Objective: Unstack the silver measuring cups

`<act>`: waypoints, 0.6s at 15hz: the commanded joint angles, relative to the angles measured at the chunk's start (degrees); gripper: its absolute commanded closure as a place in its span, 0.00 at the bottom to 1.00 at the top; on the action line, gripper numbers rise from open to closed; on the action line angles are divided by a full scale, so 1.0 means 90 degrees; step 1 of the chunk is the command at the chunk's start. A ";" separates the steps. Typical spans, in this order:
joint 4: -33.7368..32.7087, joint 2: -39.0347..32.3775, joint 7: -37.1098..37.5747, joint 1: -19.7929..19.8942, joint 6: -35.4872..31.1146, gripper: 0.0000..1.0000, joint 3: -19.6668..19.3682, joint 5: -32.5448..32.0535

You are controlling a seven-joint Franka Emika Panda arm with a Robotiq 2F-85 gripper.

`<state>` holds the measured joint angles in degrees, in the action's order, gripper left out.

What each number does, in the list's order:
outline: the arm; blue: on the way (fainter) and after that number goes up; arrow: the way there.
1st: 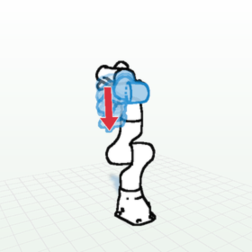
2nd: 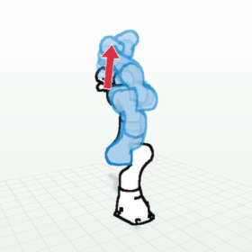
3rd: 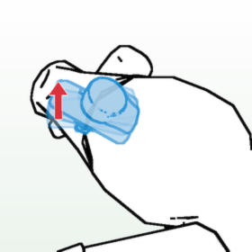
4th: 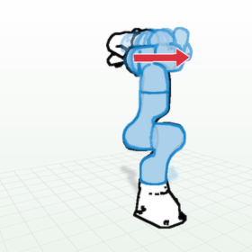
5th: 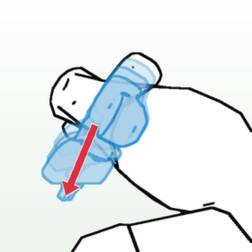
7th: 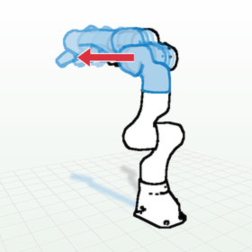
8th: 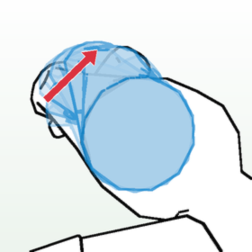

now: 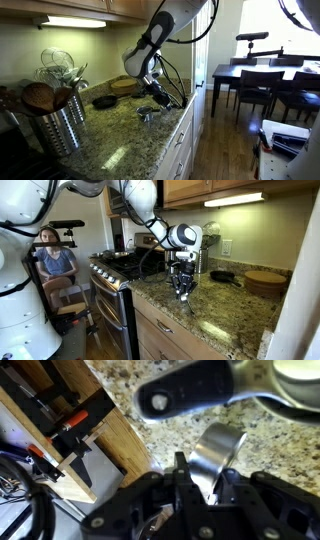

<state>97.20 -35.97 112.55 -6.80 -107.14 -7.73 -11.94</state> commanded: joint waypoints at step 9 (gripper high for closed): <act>0.0057 0.0588 0.0469 -0.0217 0.0237 0.95 -0.0128 -0.0775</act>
<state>96.84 -33.28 114.68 -7.87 -106.41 -8.39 -16.77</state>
